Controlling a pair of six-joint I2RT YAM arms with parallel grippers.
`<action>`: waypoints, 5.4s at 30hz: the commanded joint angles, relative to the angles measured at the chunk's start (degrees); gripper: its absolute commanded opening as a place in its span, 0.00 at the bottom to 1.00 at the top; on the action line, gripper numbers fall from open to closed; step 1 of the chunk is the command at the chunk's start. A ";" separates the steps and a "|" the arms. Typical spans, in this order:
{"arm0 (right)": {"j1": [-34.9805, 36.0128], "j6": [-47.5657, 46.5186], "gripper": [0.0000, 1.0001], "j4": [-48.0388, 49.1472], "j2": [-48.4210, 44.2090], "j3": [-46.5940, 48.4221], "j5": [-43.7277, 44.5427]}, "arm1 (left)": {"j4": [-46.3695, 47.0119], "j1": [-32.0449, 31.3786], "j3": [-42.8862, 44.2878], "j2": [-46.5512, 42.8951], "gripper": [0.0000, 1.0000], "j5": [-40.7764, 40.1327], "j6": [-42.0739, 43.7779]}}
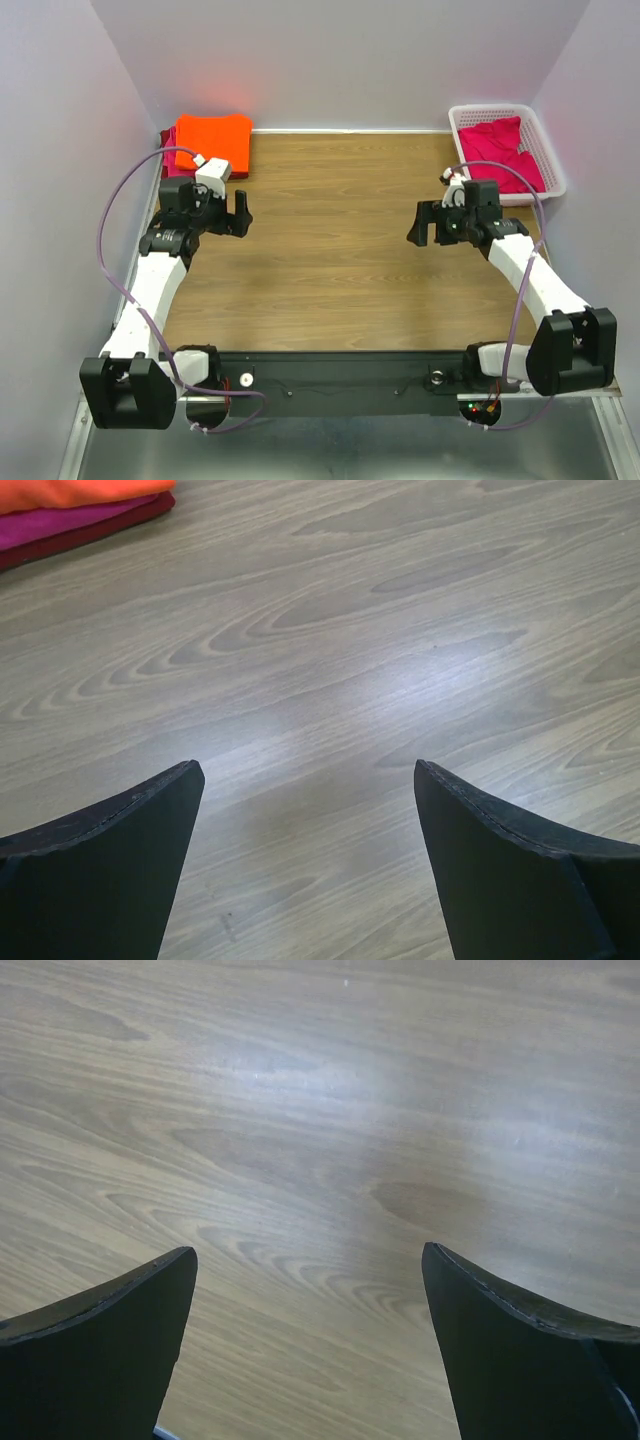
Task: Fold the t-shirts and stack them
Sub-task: Grab the tshirt from the pile, then move the tshirt to the center of the board, then flatten the tshirt out
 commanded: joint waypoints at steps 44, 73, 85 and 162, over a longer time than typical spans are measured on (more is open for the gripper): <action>-23.53 -12.36 0.54 -2.28 72.02 80.26 11.28 | -0.26 0.24 12.92 9.39 0.99 0.10 -0.60; -24.06 -4.45 0.01 11.87 43.02 86.58 9.27 | 2.20 0.24 13.01 10.10 0.99 2.30 -2.18; -24.06 4.77 0.00 14.25 31.68 87.47 -11.73 | 2.11 5.33 14.85 8.34 0.99 11.43 -3.15; -13.34 -17.20 0.63 -13.00 26.57 15.66 -1.10 | 5.17 -44.22 20.91 28.36 0.92 2.58 14.00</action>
